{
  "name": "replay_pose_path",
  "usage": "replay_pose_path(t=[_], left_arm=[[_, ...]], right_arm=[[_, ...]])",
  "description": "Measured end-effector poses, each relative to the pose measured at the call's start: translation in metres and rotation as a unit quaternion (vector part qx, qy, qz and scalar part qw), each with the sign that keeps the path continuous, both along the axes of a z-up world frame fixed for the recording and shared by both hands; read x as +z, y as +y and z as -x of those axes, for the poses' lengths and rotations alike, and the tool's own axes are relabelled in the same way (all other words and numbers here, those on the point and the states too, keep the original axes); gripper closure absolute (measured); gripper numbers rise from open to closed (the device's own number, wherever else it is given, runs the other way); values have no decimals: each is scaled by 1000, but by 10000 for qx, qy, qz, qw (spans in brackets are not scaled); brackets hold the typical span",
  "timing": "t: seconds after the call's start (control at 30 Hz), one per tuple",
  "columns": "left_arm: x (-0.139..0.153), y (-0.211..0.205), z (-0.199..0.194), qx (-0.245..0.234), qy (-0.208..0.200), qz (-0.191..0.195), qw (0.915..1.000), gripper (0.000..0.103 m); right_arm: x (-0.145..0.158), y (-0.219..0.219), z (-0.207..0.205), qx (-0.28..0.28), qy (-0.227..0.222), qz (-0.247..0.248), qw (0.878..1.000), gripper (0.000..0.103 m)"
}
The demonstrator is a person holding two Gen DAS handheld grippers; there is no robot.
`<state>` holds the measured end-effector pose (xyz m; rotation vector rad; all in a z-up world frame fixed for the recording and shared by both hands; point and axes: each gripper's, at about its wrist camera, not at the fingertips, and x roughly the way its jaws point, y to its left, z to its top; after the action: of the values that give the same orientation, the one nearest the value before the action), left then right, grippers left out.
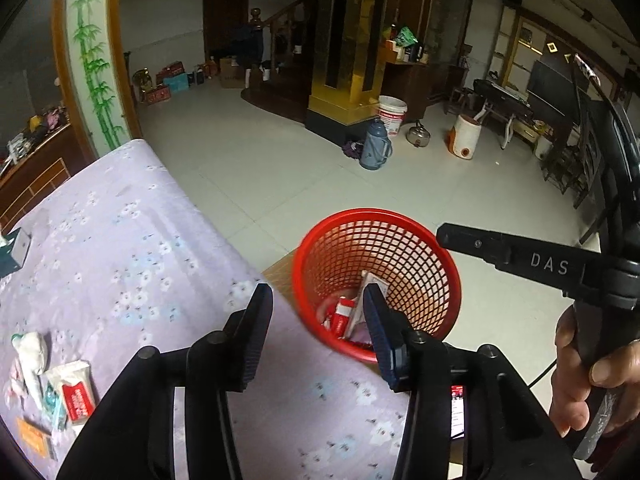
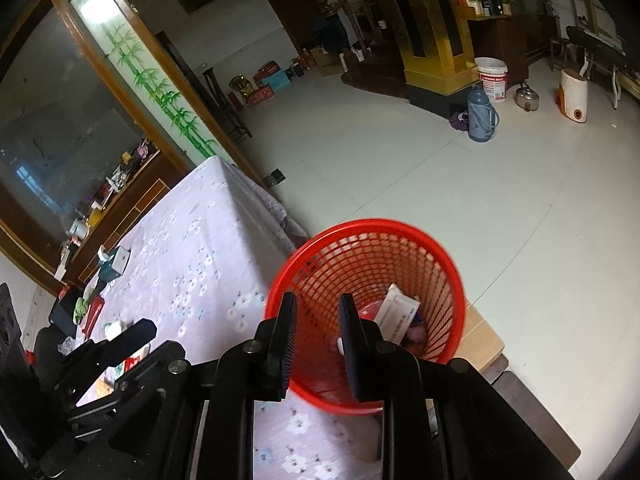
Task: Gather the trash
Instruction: 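Open the right tool over the red basket while the left tool releases the pink bag into it, then move both open tools back over the table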
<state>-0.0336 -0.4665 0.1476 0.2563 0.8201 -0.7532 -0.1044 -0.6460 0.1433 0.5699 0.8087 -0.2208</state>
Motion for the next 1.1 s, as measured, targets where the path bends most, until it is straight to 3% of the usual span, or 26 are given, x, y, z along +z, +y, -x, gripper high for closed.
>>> replay_pose_path(t=[0.37, 0.63, 0.83, 1.1], left_arm=[[5, 73, -1, 560, 17, 112, 9984, 57], [0, 154, -3, 1276, 145, 209, 9915, 56], [-14, 225, 2, 1993, 338, 243, 9790, 56], [-29, 335, 17, 3043, 586, 367, 9501, 56]], right_arm=[[-2, 65, -14, 487, 133, 79, 9987, 79], [-5, 127, -30, 1021, 290, 227, 9941, 70], [-14, 173, -44, 1476, 441, 285, 9877, 67], [-33, 249, -73, 2235, 638, 199, 9724, 64]])
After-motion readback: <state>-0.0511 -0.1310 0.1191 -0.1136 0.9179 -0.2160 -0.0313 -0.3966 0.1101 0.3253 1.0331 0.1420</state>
